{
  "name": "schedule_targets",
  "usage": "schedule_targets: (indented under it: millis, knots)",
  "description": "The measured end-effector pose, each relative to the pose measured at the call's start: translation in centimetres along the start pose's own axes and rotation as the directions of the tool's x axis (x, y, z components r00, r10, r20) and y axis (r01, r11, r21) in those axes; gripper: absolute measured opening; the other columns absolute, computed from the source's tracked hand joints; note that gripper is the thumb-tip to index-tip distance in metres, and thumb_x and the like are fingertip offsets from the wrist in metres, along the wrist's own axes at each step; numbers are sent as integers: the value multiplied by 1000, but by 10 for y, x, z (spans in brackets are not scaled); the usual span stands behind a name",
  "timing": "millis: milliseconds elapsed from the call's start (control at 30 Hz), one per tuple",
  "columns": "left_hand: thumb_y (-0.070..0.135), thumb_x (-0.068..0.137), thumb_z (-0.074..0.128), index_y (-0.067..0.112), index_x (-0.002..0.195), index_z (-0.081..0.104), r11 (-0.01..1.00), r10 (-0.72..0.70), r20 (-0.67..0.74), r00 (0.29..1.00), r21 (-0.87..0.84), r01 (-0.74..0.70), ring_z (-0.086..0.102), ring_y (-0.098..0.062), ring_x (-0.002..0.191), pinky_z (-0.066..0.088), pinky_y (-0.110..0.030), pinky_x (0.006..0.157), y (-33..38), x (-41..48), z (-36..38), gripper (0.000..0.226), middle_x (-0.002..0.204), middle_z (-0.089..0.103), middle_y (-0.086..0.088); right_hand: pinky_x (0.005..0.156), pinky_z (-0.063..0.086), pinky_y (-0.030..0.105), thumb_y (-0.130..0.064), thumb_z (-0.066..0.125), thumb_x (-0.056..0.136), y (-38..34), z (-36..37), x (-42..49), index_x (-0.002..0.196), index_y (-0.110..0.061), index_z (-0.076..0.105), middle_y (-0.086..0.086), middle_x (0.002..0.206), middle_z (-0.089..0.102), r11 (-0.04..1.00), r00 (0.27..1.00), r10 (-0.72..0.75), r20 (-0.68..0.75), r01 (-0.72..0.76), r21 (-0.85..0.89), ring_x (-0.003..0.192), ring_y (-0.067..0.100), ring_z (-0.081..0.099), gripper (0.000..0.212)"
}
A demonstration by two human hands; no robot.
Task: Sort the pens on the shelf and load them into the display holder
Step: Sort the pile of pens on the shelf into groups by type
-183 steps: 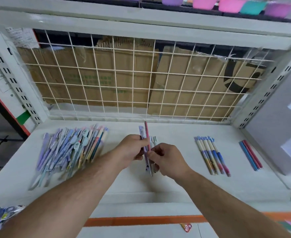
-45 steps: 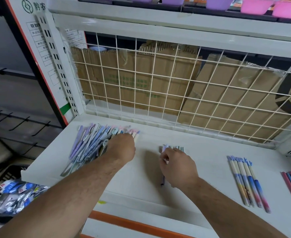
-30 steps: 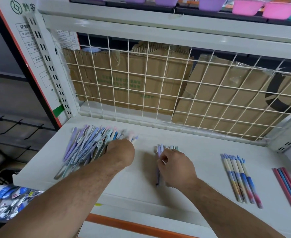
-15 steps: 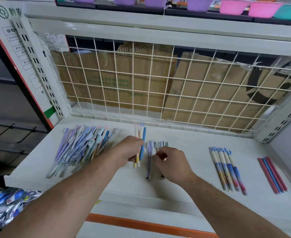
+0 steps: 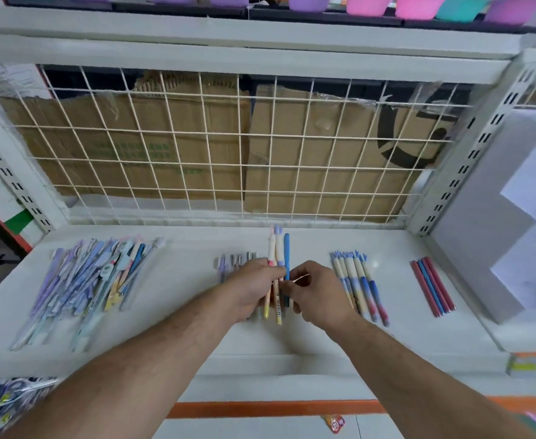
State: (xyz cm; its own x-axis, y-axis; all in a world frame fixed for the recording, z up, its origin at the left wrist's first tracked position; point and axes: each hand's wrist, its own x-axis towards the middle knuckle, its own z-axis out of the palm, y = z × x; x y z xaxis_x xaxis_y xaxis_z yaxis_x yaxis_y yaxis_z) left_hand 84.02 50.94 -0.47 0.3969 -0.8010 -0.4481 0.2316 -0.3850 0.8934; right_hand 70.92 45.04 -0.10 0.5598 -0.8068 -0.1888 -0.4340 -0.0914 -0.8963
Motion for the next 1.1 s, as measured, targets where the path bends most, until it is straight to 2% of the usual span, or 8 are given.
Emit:
schedule_targets:
  millis: [200,300,467,533,733,867,1000,1100]
  knots:
    - [13,99,54,5,102,64,999,-14,48,999,50,12,60,-18,54,51,-30,57,3,7,55,12,62,63,-4,42,49,27,-14,68,90,27,-48,-6,91,-14,63,4,64,67,999,996,49,-77,-50,1,41,9,57,6]
    - [13,99,55,6,96,62,997,-13,77,997,70,7,57,-19,57,48,-29,55,3,10,80,10,70,64,-7,46,52,28,-11,64,87,46,-78,-7,90,-14,64,4,68,69,993,986,50,-158,-66,-98,43,11,58,4]
    - [12,98,55,8,84,60,997,-9,123,992,76,-1,57,-18,51,47,-28,51,2,14,116,16,60,61,-4,45,39,16,-20,66,86,81,-130,-6,90,-22,64,-10,75,63,944,949,39,-312,-138,-301,57,6,59,5]
    - [12,99,55,7,86,60,998,-19,146,989,60,11,60,-24,60,50,-31,54,2,14,128,15,61,62,-6,46,35,18,-21,67,86,94,-149,-4,93,-22,66,-14,74,58,911,937,32,-347,-170,-375,61,6,57,7]
    - [13,101,49,7,91,55,996,-19,157,987,86,6,57,-18,42,39,-23,43,4,11,153,14,54,63,-6,49,33,24,-23,67,87,117,-183,3,90,-19,62,-6,71,55,788,931,20,-365,-239,-567,65,16,54,7]
    - [15,101,50,7,93,55,999,-32,141,990,47,25,60,-27,54,37,-24,43,4,11,159,12,78,64,-23,56,36,27,-25,62,90,121,-189,6,95,-16,58,5,85,64,746,935,12,-354,-244,-619,73,23,60,11]
    - [15,102,49,6,97,58,999,-38,121,992,19,36,61,-28,60,37,-26,45,3,10,159,14,72,63,-16,55,41,24,-24,65,90,108,-180,1,83,-20,63,-4,76,66,880,951,-51,-305,-101,-464,69,12,60,9]
    - [16,102,51,7,96,62,1000,-25,77,997,21,23,55,-18,50,40,-25,45,2,11,154,15,59,58,-3,50,43,19,-23,70,89,86,-160,-9,78,-13,65,-1,62,69,993,995,-39,-92,28,-112,51,6,58,16]
